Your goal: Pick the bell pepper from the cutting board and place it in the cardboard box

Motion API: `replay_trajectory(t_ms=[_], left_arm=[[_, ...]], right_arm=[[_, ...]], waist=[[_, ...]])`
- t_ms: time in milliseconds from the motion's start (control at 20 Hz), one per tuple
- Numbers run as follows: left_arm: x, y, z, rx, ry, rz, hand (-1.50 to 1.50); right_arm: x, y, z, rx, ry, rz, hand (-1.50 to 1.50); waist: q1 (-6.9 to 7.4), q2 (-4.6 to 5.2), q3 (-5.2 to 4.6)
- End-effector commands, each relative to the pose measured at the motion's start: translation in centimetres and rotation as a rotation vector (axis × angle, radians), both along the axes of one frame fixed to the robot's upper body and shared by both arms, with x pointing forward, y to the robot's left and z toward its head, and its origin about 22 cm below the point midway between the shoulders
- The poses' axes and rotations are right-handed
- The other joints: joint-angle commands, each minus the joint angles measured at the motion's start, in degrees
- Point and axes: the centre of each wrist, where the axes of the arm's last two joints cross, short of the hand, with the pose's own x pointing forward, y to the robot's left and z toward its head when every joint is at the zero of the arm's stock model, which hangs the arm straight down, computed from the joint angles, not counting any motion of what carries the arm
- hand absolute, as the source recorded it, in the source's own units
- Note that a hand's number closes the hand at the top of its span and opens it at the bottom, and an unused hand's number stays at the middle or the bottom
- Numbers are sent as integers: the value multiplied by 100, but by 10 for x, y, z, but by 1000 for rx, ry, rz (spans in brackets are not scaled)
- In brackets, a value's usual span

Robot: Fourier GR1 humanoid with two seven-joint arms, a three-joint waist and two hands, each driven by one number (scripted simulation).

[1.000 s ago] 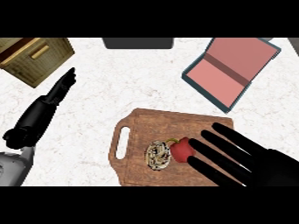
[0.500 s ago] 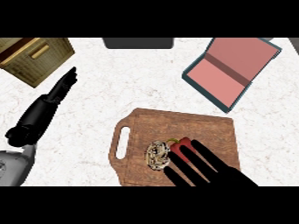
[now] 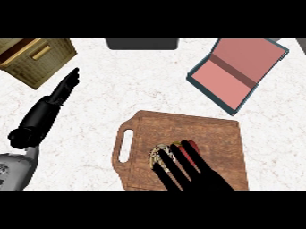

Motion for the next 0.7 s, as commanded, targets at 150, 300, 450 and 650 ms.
replay_trajectory(t_ms=[150,300,450,650], left_arm=[[4,16,23,-6,-4,-11,0],[7,1,21,-7,-8,7,0],[4,3,8,6,-2,4,0],[11,-2,-4,-12,8,7,0]], right_arm=[[7,24,-21,-24,-30,-18,-150],[14,12,-28,-51,-55,-37,-150],[34,6,-34,-57,-45,-50,-150],[31,8,-55,-69,-62,-45,-150]], waist=[[25,-4,1],[1,1,2],[5,4,2],[-7,7,1]])
